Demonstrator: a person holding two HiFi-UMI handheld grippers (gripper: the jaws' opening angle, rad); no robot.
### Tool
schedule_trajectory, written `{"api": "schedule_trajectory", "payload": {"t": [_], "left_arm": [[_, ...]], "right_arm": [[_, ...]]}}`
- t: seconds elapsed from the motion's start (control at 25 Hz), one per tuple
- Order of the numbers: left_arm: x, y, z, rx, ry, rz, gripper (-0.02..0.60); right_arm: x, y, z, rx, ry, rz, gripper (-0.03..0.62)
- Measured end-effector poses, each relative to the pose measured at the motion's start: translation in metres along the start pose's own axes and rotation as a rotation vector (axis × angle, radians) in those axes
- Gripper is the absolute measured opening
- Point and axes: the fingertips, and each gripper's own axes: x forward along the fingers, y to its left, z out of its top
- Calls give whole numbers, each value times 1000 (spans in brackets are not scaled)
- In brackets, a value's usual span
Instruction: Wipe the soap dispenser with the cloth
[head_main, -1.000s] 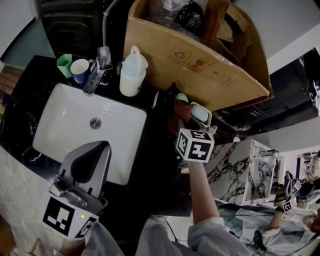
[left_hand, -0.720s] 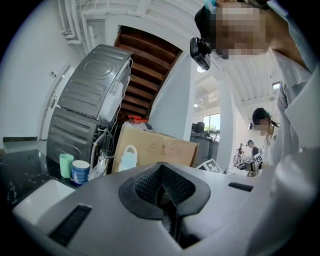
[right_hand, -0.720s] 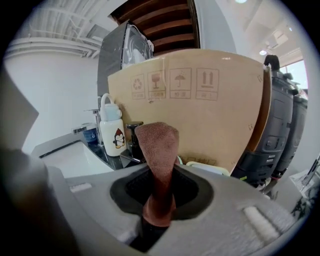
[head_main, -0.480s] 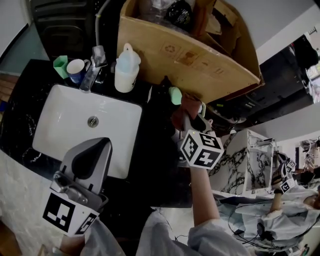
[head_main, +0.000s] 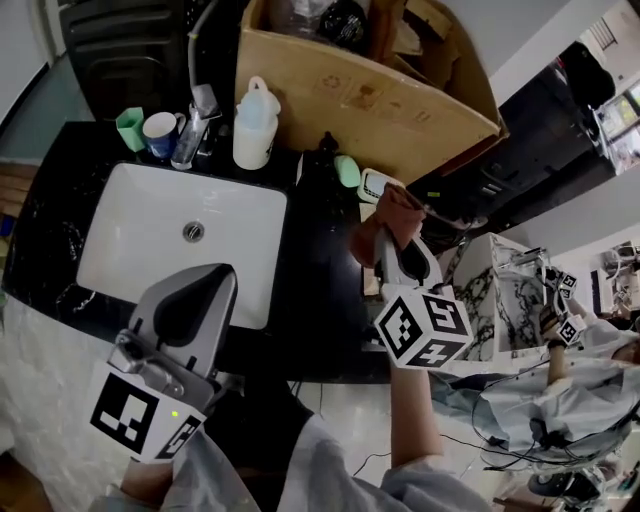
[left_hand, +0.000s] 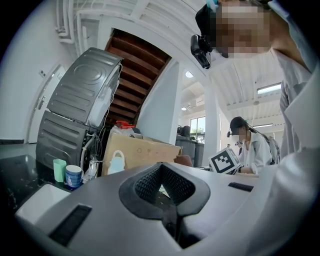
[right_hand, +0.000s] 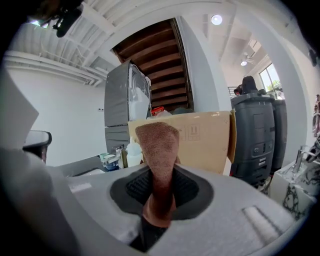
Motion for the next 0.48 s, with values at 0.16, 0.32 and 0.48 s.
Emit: {"api": "schedule_trajectory", "payload": {"t": [0.16, 0.32, 0.48], "left_arm": [[-24, -13, 0, 11, -6, -28, 3], [-47, -26, 1, 17, -9, -60, 3], [-70, -39, -2, 17, -10, -99, 3]], "right_arm": [[-43, 23, 3, 12, -61, 22, 75], [-84, 40, 0, 21, -90, 1, 75], [-126, 53, -8, 45, -114, -34, 75]]}}
